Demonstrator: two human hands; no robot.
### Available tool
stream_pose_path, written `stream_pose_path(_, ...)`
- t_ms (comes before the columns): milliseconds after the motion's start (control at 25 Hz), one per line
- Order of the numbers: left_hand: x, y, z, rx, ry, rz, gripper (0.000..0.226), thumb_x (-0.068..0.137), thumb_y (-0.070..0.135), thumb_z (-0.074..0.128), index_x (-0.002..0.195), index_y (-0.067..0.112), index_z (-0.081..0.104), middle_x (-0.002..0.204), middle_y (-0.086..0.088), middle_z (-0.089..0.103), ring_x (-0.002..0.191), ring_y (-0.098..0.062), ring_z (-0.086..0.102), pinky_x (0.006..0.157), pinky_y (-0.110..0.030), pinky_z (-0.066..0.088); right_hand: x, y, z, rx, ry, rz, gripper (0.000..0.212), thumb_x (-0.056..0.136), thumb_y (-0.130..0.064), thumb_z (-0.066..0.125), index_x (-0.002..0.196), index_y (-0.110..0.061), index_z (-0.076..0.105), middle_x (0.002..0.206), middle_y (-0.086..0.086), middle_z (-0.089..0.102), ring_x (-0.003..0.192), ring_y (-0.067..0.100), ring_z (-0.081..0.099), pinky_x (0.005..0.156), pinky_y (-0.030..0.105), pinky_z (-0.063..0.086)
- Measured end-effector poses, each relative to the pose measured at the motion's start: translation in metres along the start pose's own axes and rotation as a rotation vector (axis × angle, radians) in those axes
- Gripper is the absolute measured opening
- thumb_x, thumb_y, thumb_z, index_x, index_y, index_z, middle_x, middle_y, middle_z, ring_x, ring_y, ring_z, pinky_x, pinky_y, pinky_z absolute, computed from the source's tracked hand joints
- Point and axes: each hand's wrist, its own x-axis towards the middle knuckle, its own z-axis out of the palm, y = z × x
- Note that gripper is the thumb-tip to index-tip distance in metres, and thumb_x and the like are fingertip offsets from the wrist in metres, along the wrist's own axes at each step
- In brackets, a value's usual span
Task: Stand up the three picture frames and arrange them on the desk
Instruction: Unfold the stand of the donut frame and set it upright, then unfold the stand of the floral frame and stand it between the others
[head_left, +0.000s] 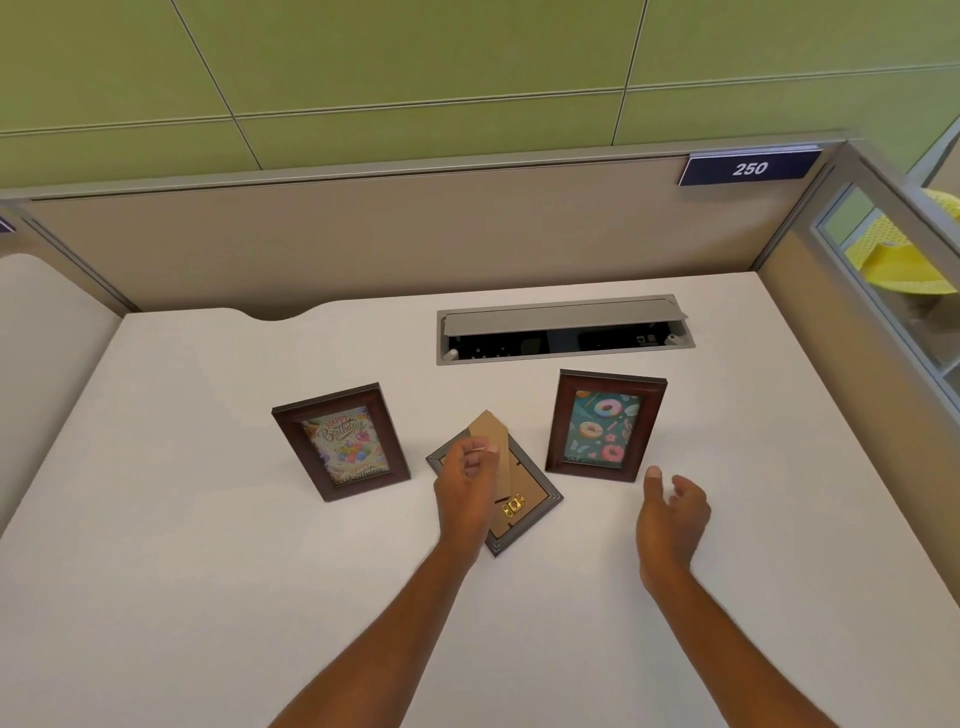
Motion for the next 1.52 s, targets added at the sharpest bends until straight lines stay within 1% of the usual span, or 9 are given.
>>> stream_pose_path(200,-0.019,-0.020,-0.021,0.171,0.159,-0.087,0.026,0.100,0.006,0.058,0.117,0.022,0.070,0.112,-0.001,0.074,0.104,-0.022,0.071,0.081,-0.033,0.059,-0.035,0.006,0.018,-0.152,-0.323,-0.060,0.039,0.104,-0.026,0.071,0.140,-0.012,0.065,0.137,0.010,0.070,0.119,0.023,0.064,0.106,0.040,0.053)
stream_pose_path(440,-0.041,-0.035,-0.030,0.161,0.104,-0.242,0.037,0.101,0.007,0.062,0.136,0.020,0.061,0.128,-0.002,0.066,0.114,-0.020,0.063,0.086,-0.031,0.051,-0.052,-0.010,0.040,-0.274,-0.517,-0.149,0.042,0.107,-0.023,0.066,0.147,-0.009,0.066,0.146,0.009,0.068,0.134,0.026,0.064,0.106,0.034,0.048)
stream_pose_path(600,-0.042,-0.031,-0.029,0.045,0.116,-0.332,0.041,0.101,0.010,0.062,0.140,0.025,0.059,0.122,0.003,0.066,0.109,-0.018,0.064,0.083,-0.030,0.054,-0.056,-0.009,0.048,-0.353,-0.535,-0.245,0.022,0.106,-0.016,0.063,0.120,-0.010,0.078,0.107,0.001,0.078,0.105,0.020,0.072,0.087,0.029,0.054)
stream_pose_path(720,-0.042,-0.032,-0.030,-0.058,0.122,-0.378,0.048,0.100,0.009,0.069,0.146,0.021,0.060,0.130,0.000,0.064,0.116,-0.022,0.065,0.095,-0.037,0.062,-0.059,-0.011,0.049,-0.352,-0.525,-0.256,0.020,0.103,-0.015,0.068,0.118,-0.009,0.080,0.087,-0.019,0.067,0.088,0.006,0.066,0.071,0.014,0.047)
stream_pose_path(880,-0.043,-0.035,-0.039,-0.131,0.113,-0.363,0.054,0.099,0.015,0.076,0.150,0.023,0.060,0.131,0.000,0.065,0.114,-0.023,0.069,0.083,-0.031,0.061,-0.059,-0.016,0.047,-0.348,-0.604,-0.252,0.028,0.099,-0.018,0.073,0.126,-0.012,0.079,0.112,-0.004,0.077,0.106,0.016,0.070,0.092,0.031,0.059)
stream_pose_path(1000,-0.043,-0.035,-0.044,-0.136,0.100,-0.355,0.057,0.099,0.016,0.078,0.152,0.022,0.057,0.134,-0.002,0.065,0.118,-0.025,0.067,0.089,-0.035,0.061,-0.059,-0.020,0.048,-0.317,-0.624,-0.232,0.030,0.099,-0.019,0.075,0.128,-0.012,0.079,0.122,0.002,0.076,0.114,0.020,0.070,0.102,0.039,0.060)
stream_pose_path(1240,-0.044,-0.031,-0.054,-0.150,0.049,-0.299,0.050,0.098,0.022,0.080,0.146,0.021,0.063,0.142,-0.005,0.069,0.127,-0.025,0.065,0.110,-0.046,0.058,-0.063,-0.023,0.050,-0.247,-0.703,-0.186,0.038,0.099,-0.016,0.076,0.137,-0.018,0.074,0.129,0.001,0.073,0.116,0.019,0.068,0.083,0.023,0.056)
stream_pose_path(1400,-0.046,-0.025,-0.062,-0.131,-0.009,-0.215,0.033,0.104,0.020,0.071,0.136,0.028,0.069,0.136,0.001,0.071,0.120,-0.018,0.067,0.092,-0.035,0.059,-0.065,-0.028,0.052,-0.129,-0.743,-0.131,0.038,0.102,-0.016,0.074,0.139,-0.022,0.072,0.131,0.001,0.069,0.113,0.017,0.070,0.078,0.027,0.059)
stream_pose_path(1520,-0.048,-0.021,-0.062,-0.070,-0.027,-0.179,0.044,0.109,0.002,0.050,0.133,0.032,0.071,0.132,0.001,0.073,0.116,-0.013,0.067,0.086,-0.030,0.059,-0.069,-0.037,0.056,-0.032,-0.762,-0.098,0.035,0.103,-0.017,0.074,0.138,-0.022,0.072,0.127,0.003,0.072,0.110,0.018,0.073,0.074,0.029,0.064)
